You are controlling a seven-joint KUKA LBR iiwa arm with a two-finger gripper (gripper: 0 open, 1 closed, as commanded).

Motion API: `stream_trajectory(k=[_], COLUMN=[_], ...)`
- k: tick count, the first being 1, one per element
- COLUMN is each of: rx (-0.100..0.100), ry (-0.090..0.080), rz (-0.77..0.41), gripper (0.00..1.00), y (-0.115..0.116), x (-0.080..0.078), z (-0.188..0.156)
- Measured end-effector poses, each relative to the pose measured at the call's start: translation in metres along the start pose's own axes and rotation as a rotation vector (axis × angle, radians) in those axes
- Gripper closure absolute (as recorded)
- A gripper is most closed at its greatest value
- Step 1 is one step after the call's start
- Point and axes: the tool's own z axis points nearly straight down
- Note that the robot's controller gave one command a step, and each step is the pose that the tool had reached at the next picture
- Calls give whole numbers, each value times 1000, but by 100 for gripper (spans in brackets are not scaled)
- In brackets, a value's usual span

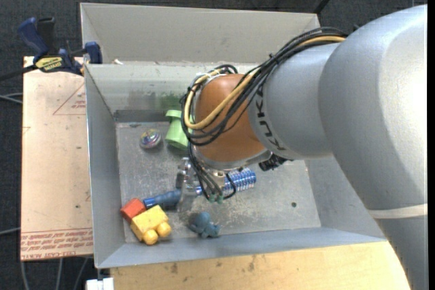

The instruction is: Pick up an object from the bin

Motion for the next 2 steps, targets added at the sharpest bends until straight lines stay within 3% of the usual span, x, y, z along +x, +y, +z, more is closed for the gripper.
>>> stream_trajectory(k=[1, 2], rx=[-2, -1], ry=[-8, -7], rz=[-11, -415], gripper=[100, 100], y=[-8, 0], x=[-8, -1], z=[-108, -171])
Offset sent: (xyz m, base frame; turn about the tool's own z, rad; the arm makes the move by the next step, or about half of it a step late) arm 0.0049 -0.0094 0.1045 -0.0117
